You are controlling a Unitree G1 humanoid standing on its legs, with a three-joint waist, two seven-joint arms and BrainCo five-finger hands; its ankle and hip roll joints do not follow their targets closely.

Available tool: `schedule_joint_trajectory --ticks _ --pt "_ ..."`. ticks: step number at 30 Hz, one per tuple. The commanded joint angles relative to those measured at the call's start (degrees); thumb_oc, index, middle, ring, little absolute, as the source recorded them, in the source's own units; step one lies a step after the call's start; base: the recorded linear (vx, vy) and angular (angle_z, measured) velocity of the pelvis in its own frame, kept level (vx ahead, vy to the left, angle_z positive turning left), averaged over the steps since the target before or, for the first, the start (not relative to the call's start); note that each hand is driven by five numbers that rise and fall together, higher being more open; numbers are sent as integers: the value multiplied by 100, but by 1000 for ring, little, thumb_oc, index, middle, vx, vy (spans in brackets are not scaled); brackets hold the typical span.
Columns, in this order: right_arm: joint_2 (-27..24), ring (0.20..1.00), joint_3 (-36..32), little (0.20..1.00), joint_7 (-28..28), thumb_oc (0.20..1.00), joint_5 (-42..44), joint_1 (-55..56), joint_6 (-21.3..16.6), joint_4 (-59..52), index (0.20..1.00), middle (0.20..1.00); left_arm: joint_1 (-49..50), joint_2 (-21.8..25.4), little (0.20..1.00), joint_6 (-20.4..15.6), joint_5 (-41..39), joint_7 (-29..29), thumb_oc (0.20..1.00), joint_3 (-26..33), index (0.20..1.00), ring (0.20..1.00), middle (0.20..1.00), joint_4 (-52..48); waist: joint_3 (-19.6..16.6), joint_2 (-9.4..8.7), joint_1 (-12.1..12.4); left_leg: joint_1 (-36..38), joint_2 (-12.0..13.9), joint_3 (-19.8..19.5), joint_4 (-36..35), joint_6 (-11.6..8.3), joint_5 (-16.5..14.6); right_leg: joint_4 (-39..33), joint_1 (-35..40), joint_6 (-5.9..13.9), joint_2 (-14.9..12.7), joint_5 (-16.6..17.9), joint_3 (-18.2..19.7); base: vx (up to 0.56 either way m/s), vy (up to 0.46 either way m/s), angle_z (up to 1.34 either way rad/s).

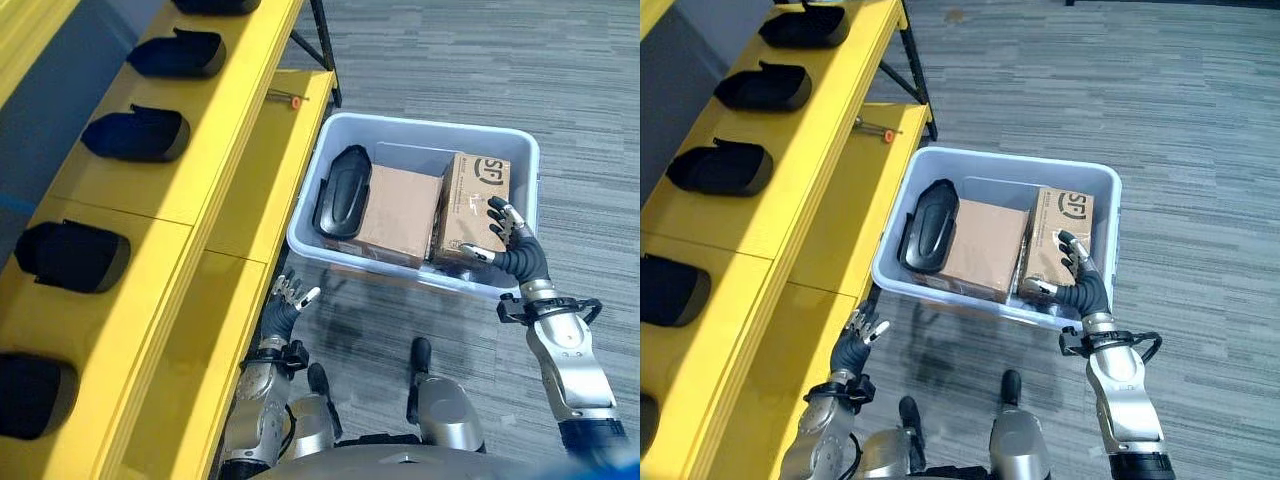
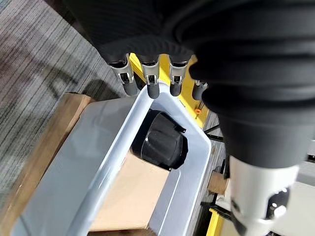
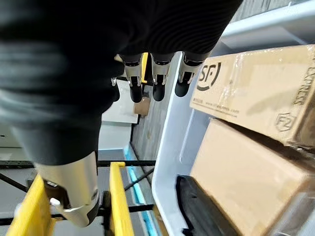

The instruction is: Move parts from the plastic box to the shelf.

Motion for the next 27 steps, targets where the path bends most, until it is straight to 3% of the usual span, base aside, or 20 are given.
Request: schedule_joint_trajectory --ticks 1,5,6,9,13,17,23,27 --pt "58 1000 -174 1000 -135 1000 -105 -113 -421 -480 1000 1000 -69 203 1000 -162 -89 -8 1000 135 1000 1000 1000 -501 170 -289 220 -17 -307 -39 813 455 -971 -111 382 114 -206 512 451 48 -87 -29" --pt "122 1000 -110 1000 -150 1000 -82 -14 -461 -371 1000 1000 -1 326 1000 -179 31 58 1000 299 1000 1000 1000 -639 189 -339 503 -457 148 -395 -897 575 -519 -72 549 117 -10 475 726 137 54 -45" --pt "177 1000 20 1000 -146 1000 -99 -43 -457 -325 1000 1000 42 367 1000 -197 153 133 1000 451 1000 1000 1000 -640 204 -339 730 -564 306 -533 -994 539 -362 1 671 112 11 445 931 161 209 -76" --pt "283 1000 76 1000 -29 1000 -74 54 -469 -212 1000 1000 80 290 1000 -211 111 136 1000 522 1000 1000 1000 -573 -4 -204 807 -87 483 -330 -939 334 -189 79 538 59 77 485 1141 120 276 -157" --pt "463 1000 -24 1000 104 1000 36 326 -435 -144 1000 1000 162 412 1000 -265 95 87 1000 470 1000 1000 1000 -618 -199 -207 660 -38 240 -217 -618 262 -280 -24 559 59 -234 529 1065 139 292 -25" --pt "572 1000 38 1000 174 1000 71 339 -420 -106 1000 1000 127 508 1000 -312 130 96 1000 548 1000 1000 1000 -585 -262 -294 683 17 164 -98 -541 217 -322 -220 520 113 -401 552 1001 53 176 -22" --pt "660 1000 79 1000 235 1000 75 319 -418 -123 1000 1000 -321 844 1000 -374 316 213 1000 501 1000 1000 1000 -707 -392 -369 614 62 84 -58 -639 162 -358 -436 444 146 -532 540 964 54 96 -4" --pt "698 1000 176 1000 161 1000 64 77 -434 -247 1000 1000 -1163 1186 1000 -414 566 352 1000 249 1000 1000 1000 -862 -316 -412 496 139 97 -17 -801 153 -349 -465 292 152 -518 521 1003 14 16 -12"
